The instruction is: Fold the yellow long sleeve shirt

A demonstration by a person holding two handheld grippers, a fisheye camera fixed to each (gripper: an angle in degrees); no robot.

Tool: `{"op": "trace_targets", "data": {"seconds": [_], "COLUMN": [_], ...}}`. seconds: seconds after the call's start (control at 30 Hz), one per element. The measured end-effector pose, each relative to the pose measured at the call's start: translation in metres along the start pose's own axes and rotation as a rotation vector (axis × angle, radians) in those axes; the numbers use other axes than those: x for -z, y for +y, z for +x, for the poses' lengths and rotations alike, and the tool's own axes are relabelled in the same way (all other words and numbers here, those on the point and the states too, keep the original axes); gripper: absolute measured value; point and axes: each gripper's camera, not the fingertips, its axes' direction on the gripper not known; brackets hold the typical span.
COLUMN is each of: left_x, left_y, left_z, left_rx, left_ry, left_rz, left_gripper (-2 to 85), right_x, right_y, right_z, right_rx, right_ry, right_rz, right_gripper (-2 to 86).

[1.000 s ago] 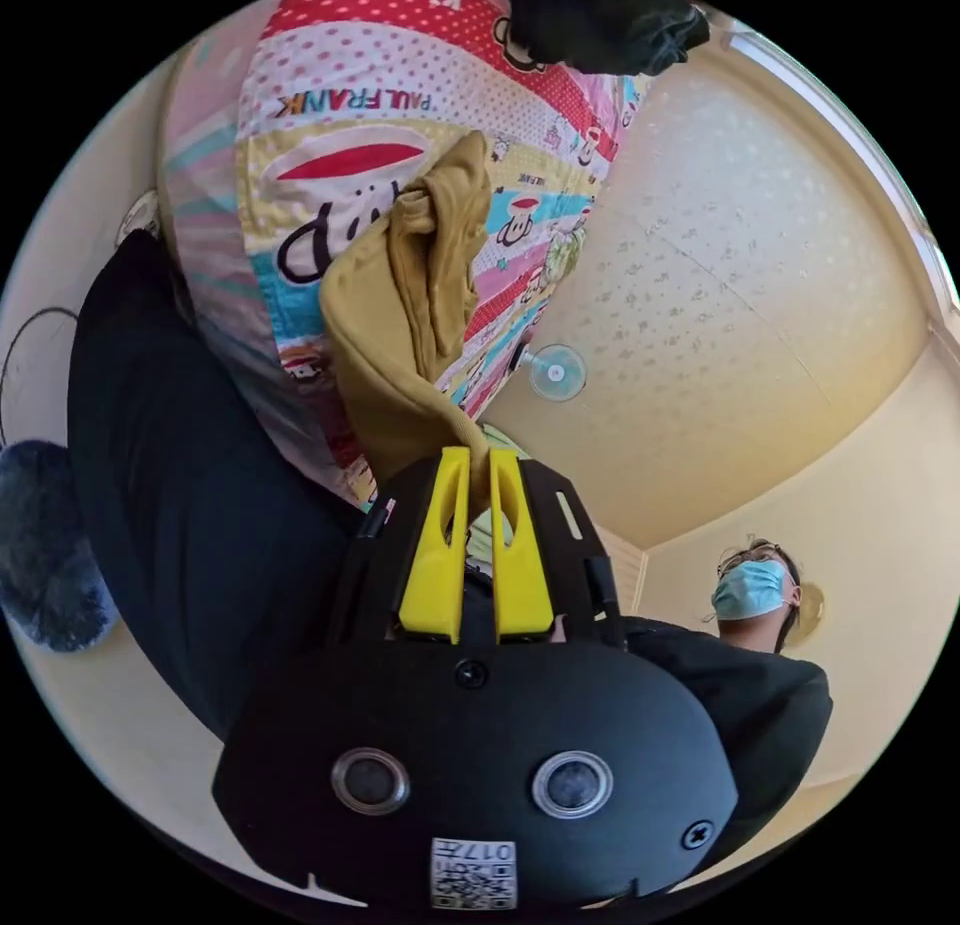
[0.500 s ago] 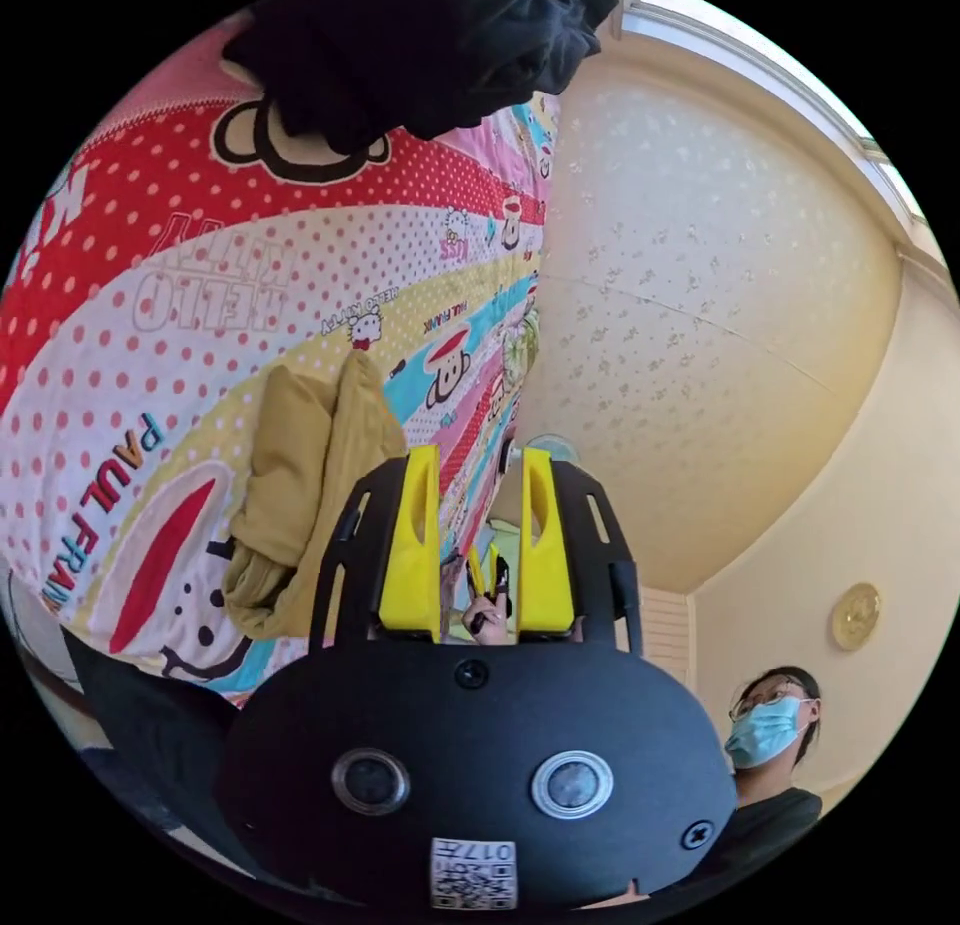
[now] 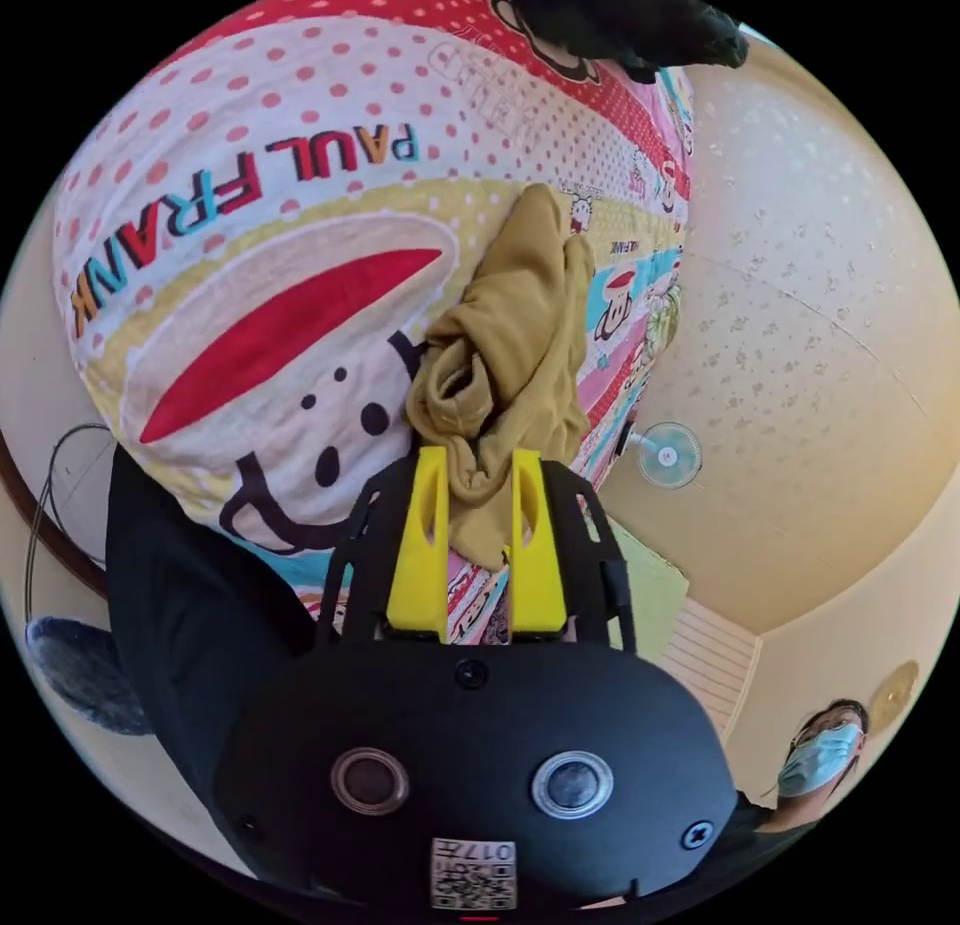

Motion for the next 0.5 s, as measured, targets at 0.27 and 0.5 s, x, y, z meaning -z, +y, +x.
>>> {"op": "trace_targets", "data": {"seconds": [0.27, 0.5], "left_x": [-0.082, -0.214], "left_y": [0.069, 0.151], "left_z": [0.175, 0.196], "left_rx": [-0.58, -0.763], "left_ry": [-0.124, -0.247], "left_rz": [-0.279, -0.679], "left_gripper": [5.3, 7.9], "right_x": [0.015, -0.004], "right_y": [0.024, 0.074], "right_z": [0.05, 0.105], "right_rx": [-0.169, -0.246], "right_ry": [-0.174, -0.344], "right_rz": [0.084, 0.056], "right_gripper": [0.8, 2.8]}}
